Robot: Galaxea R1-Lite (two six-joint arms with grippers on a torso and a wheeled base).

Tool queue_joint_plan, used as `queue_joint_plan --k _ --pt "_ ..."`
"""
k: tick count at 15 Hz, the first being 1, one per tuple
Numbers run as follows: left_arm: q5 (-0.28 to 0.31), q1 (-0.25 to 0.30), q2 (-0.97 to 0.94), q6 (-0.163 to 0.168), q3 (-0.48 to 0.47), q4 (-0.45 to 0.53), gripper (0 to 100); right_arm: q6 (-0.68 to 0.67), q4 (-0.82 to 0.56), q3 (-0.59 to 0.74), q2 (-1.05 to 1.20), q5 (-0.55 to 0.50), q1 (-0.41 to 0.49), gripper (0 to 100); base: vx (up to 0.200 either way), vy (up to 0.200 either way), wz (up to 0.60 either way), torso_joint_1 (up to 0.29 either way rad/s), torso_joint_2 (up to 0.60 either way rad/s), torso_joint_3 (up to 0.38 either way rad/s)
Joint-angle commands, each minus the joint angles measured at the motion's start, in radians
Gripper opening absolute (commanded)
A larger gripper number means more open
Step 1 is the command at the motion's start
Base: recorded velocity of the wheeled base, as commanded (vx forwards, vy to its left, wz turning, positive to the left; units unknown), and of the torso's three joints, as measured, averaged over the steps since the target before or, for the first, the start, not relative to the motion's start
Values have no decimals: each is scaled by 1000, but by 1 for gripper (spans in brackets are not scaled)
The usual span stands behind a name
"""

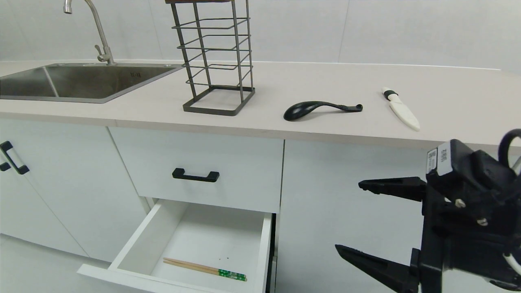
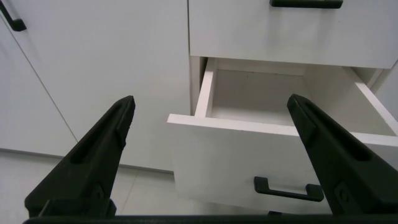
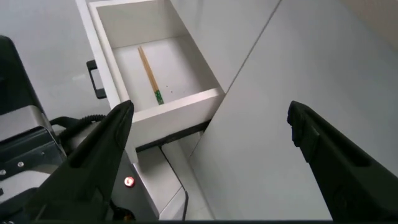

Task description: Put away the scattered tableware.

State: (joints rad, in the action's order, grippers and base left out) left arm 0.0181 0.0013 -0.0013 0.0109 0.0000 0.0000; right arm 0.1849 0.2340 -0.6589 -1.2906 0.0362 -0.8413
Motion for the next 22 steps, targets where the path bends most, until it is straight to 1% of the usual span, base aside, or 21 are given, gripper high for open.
queue_joint_plan --k 1,2,3,5,7,13,17,19,22 --pt "0 0 1 0 0 0 100 -41 4 2 1 -78 5 100 0 0 0 0 0 0" --pt "0 0 1 0 0 0 100 -74 4 4 5 -147 2 100 0 0 0 0 0 0" --pt "0 0 1 0 0 0 100 -105 -1 12 16 -157 -1 100 0 0 0 0 0 0" --pt "0 0 1 0 0 0 100 -154 -48 25 37 -157 -41 100 0 0 0 0 0 0" --pt "0 0 1 0 0 0 100 -196 -56 16 48 -160 -70 100 0 0 0 0 0 0" --pt "0 0 1 0 0 0 100 -225 -59 32 60 -167 -61 100 0 0 0 0 0 0" --pt "0 0 1 0 0 0 100 -223 -62 24 60 -162 -73 100 0 0 0 178 -89 -57" --pt "0 0 1 0 0 0 100 -223 -62 24 59 -162 -88 100 0 0 0 256 -195 -222" --pt "0 0 1 0 0 0 100 -223 -62 19 53 -162 -94 100 0 0 0 211 -662 -209"
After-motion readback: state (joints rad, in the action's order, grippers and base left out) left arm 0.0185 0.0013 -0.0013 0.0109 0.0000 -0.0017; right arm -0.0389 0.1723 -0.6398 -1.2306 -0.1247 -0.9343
